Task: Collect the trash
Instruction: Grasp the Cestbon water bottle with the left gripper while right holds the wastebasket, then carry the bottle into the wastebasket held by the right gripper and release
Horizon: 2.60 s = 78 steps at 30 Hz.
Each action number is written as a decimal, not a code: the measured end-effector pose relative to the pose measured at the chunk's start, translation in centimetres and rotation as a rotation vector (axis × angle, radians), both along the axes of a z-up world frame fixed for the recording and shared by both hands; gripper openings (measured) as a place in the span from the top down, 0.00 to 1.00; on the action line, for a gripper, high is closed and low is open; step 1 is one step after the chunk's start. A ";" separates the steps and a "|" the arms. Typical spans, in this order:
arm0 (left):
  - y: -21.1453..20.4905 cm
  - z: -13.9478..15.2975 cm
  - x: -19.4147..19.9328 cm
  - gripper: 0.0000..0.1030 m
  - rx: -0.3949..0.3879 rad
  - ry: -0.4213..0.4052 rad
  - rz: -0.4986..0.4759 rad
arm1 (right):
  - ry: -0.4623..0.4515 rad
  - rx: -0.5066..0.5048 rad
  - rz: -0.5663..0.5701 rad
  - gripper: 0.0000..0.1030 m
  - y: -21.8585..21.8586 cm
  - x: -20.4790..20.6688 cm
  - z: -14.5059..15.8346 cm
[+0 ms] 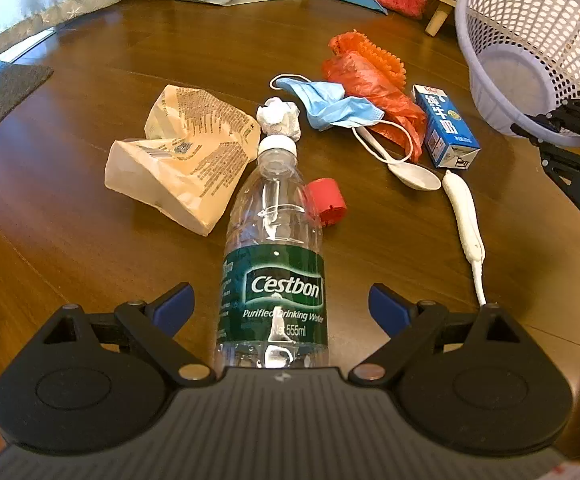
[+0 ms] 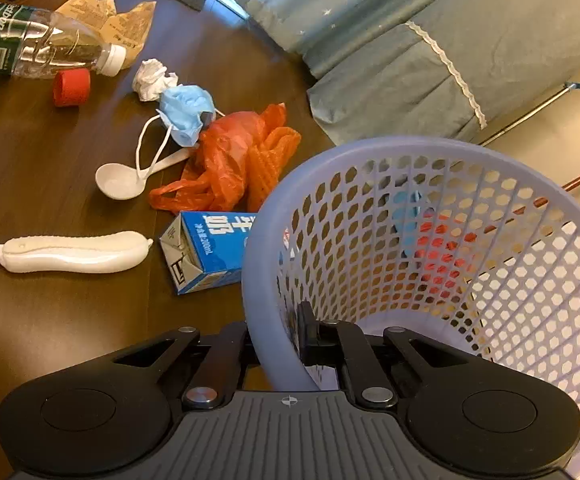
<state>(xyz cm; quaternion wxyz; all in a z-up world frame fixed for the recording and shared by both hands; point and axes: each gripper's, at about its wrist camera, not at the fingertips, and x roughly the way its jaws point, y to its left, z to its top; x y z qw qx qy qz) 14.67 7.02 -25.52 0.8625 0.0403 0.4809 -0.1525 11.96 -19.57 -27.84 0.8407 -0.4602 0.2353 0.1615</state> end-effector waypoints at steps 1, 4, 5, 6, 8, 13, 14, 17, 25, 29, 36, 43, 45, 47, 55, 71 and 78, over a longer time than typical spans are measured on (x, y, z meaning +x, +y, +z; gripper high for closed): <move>0.0 -0.1 0.0 0.11 0.001 0.003 0.001 | -0.001 -0.001 0.000 0.97 0.0 0.0 0.0; 0.0 -0.3 -0.1 0.13 0.004 0.012 -0.002 | -0.009 -0.006 0.003 0.97 0.1 0.1 0.0; 0.0 -0.4 -0.1 0.14 0.004 0.016 -0.001 | -0.009 -0.004 0.003 0.97 0.1 0.1 0.0; -0.1 -0.4 -0.1 0.16 0.002 0.021 -0.001 | -0.010 -0.004 0.003 0.97 0.1 0.2 0.0; -0.1 -0.6 -0.2 0.20 0.003 0.027 -0.003 | -0.005 0.004 -0.001 0.97 0.1 0.2 0.0; -0.6 -1.3 -0.1 0.26 0.044 0.034 -0.019 | 0.001 0.007 -0.003 0.97 0.2 0.2 0.1; -0.6 -1.5 -0.1 0.27 0.051 0.034 -0.022 | 0.002 0.007 -0.004 0.97 0.2 0.1 0.1; -0.7 -2.0 0.2 0.31 0.087 0.042 -0.028 | 0.004 0.005 -0.005 0.97 0.2 0.0 0.0; -0.5 -1.8 0.5 0.43 0.115 0.024 -0.061 | 0.004 0.002 -0.002 0.97 0.1 -0.2 -0.1; -0.7 -1.0 0.4 0.43 0.101 0.007 -0.075 | 0.005 0.004 -0.004 0.97 0.1 -0.3 -0.1; -1.1 1.3 0.2 0.43 0.037 -0.048 -0.092 | 0.002 0.013 -0.014 0.97 0.1 -0.3 0.0; -3.0 4.9 0.6 0.43 -0.008 -0.102 -0.178 | 0.003 0.016 -0.015 0.97 0.2 -0.3 0.0; -4.0 6.0 1.0 0.43 -0.016 -0.117 -0.227 | 0.003 0.017 -0.015 0.97 0.2 -0.3 0.0; -5.1 7.1 1.4 0.43 -0.021 -0.133 -0.283 | 0.003 0.019 -0.016 0.97 0.3 -0.4 0.0; -11.9 10.6 4.4 0.43 -0.026 -0.192 -0.546 | 0.001 0.036 -0.030 0.97 0.2 -0.4 0.3; -24.6 11.2 10.8 0.30 -0.150 -0.200 -0.623 | 0.007 0.042 -0.041 0.97 0.5 -0.1 0.3; -18.8 12.7 10.1 0.29 -0.142 -0.259 -0.476 | 0.003 0.040 -0.062 0.97 0.9 0.8 0.7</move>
